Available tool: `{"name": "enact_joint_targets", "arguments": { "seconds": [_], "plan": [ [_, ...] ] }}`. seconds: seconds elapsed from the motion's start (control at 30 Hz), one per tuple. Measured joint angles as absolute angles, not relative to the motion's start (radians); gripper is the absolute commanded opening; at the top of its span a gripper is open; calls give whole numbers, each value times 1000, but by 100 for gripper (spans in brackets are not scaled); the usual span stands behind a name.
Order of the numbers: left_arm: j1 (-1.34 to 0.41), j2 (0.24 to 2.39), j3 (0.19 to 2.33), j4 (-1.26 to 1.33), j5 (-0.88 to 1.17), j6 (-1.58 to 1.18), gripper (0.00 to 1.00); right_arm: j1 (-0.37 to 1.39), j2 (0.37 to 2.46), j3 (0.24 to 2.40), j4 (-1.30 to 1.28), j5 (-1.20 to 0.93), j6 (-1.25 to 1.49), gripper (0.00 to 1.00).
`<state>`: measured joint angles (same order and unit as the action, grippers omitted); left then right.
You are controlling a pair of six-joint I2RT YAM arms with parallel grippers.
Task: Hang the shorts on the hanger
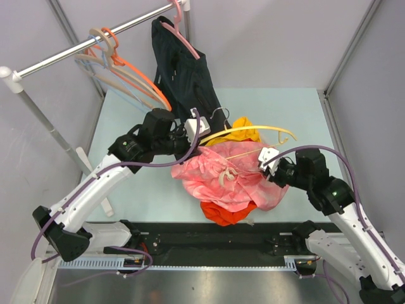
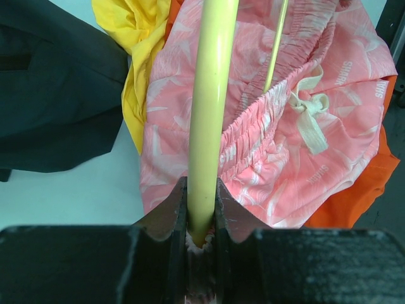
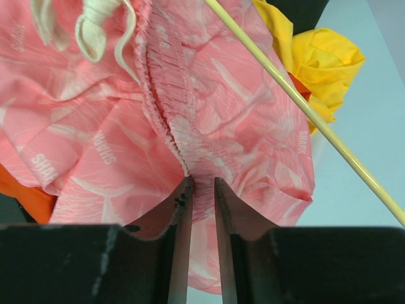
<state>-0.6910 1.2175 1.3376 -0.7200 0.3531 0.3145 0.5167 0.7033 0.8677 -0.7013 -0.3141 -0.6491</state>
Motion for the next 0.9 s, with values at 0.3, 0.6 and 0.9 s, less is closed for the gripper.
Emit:
{"name": "enact_joint_targets", "arguments": {
  "seconds": [0.3,0.6,0.9],
  "plan": [
    [-683,1217,1338,-720,363,315,0,411,739,866,-693,-382,-685,32],
    [-670,1218,1345,-722,381,288,0,414,768,776,-561,-353,-673,49],
    [-645,1222,1367,-722,422,252,0,455,762,707,-413,-226,-600,0]
  ]
}}
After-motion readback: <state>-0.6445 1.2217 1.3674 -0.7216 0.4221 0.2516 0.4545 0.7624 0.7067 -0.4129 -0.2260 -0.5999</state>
